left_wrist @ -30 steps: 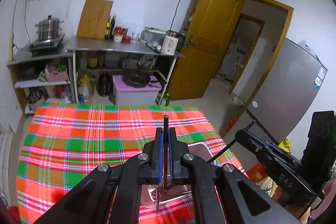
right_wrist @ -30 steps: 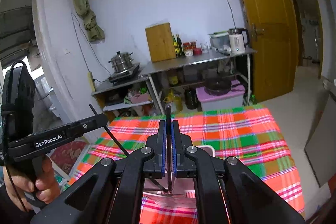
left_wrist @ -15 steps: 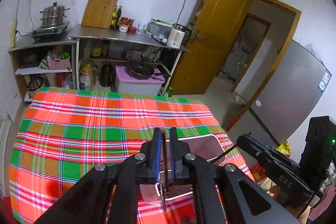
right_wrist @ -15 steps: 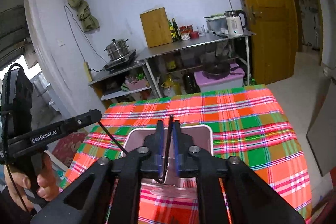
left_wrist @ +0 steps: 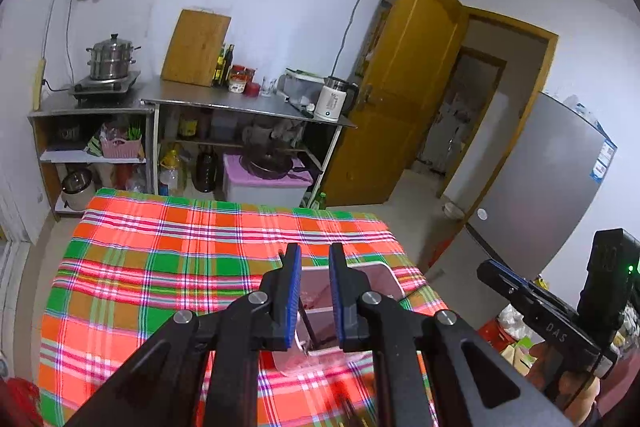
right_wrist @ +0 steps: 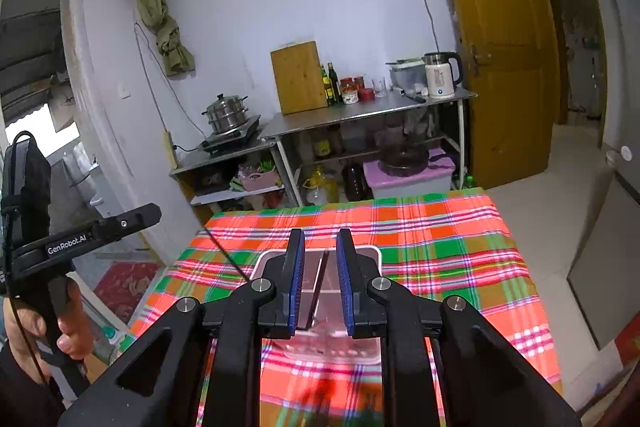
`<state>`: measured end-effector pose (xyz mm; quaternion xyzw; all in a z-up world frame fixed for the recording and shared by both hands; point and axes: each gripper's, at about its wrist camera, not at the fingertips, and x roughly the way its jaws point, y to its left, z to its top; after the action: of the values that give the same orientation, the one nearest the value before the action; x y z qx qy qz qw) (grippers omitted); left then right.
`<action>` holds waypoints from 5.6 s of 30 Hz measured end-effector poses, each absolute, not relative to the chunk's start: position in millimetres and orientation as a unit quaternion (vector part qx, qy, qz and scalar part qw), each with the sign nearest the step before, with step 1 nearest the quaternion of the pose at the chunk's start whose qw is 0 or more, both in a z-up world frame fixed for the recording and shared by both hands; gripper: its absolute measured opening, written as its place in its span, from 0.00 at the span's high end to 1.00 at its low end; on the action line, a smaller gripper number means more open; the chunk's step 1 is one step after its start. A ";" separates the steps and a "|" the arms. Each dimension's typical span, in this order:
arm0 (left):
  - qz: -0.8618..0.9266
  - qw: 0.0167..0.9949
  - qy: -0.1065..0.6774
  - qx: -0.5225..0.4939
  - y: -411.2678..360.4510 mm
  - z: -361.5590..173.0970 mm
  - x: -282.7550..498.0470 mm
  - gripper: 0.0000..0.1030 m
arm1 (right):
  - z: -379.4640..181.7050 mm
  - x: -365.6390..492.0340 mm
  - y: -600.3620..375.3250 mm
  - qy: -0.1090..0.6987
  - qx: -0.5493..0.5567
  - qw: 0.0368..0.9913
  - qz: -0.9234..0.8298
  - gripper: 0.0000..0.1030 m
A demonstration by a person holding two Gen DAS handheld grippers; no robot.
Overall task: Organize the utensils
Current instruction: 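Move both open grippers back to the remaining chopsticks on the cloth, then close the left gripper on a black chopstick while the right gripper grasps another, then lift both chopsticks over the pink basket and open both grippers to drop them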
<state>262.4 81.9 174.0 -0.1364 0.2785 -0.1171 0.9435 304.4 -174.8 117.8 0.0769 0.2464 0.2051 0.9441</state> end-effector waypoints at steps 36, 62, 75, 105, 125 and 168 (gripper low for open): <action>-0.133 0.925 0.342 -0.099 20.6 40.8 99.6 0.87 | -6.7 172.6 -210.9 0.342 0.069 0.917 0.193 0.84; -0.156 0.886 0.417 -0.127 -3.9 -23.8 164.5 0.87 | -97.1 247.5 -191.4 0.461 0.048 0.868 0.177 0.87; -0.160 0.863 0.469 -0.101 -36.0 -45.6 217.6 0.87 | -100.0 256.0 -211.9 0.474 0.052 0.865 0.157 0.92; -0.123 0.852 0.505 -0.062 -55.1 -70.8 254.0 0.91 | -99.5 313.6 -215.4 0.499 0.075 0.855 0.122 0.92; -0.146 0.860 0.476 -0.113 -40.9 -32.6 250.9 0.96 | -72.1 315.8 -225.6 0.467 0.102 0.864 0.155 0.95; -0.167 0.920 0.343 -0.087 14.3 147.2 198.2 0.96 | 89.7 247.1 -208.6 0.303 0.099 0.922 0.221 0.95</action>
<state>198.2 14.3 147.2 -0.0873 0.3431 -0.1667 0.9202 247.1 -208.6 89.7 0.0988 0.3027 0.2206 0.9219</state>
